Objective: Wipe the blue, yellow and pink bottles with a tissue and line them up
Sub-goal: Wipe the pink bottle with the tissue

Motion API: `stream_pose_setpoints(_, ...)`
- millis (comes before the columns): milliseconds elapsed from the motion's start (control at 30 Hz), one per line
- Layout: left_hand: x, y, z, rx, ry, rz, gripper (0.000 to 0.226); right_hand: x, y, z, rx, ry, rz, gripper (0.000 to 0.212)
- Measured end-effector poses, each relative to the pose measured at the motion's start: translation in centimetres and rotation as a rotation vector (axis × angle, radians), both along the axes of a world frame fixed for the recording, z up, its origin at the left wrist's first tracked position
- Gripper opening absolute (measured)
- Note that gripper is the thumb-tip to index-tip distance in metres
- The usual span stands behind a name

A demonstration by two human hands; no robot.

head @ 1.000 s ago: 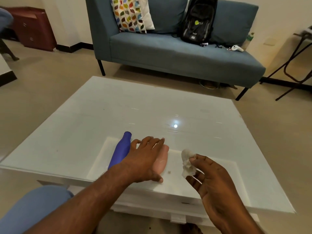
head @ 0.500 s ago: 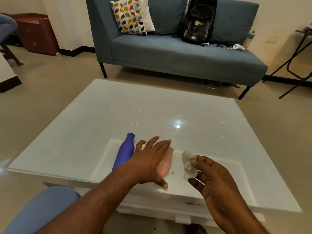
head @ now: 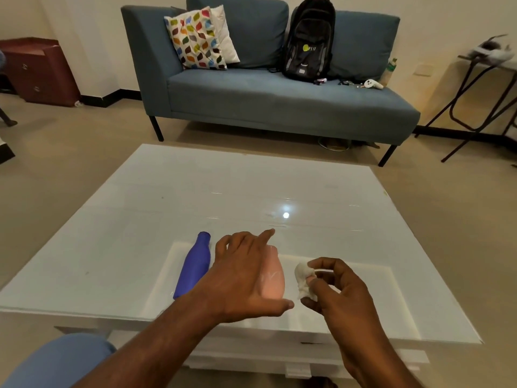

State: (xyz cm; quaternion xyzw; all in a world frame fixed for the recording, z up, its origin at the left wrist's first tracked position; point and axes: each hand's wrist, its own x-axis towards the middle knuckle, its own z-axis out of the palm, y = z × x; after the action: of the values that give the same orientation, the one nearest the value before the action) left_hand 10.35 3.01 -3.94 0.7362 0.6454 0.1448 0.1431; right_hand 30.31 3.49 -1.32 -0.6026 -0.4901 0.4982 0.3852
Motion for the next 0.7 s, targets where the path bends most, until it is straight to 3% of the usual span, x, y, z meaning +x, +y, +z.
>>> stream_pose_setpoints(133,0.2,-1.5,0.3,0.034,-0.088,0.009,0.122,-0.2,-0.4,0.0,0.006,-0.057,0.053,0.031)
stream_pose_setpoints(267,0.0,-1.9,-0.1,0.132,-0.105,0.020,0.122,-1.2,-0.4,0.0,-0.196,0.023,0.196,0.026)
stream_pose_setpoints(333,-0.2,-2.0,-0.2,0.150,-0.112,0.030,0.120,-1.4,-0.5,0.1,-0.257,0.021,0.265,0.037)
stream_pose_setpoints(500,-0.6,-2.3,-0.1,0.056,-0.098,0.008,0.126,-1.9,-0.8,0.0,-0.195,-0.144,0.357,0.037)
stream_pose_setpoints(700,-1.4,-2.3,0.4,-0.029,-0.279,-0.037,0.121,-2.1,-0.6,0.7,-0.212,-0.020,0.320,0.037)
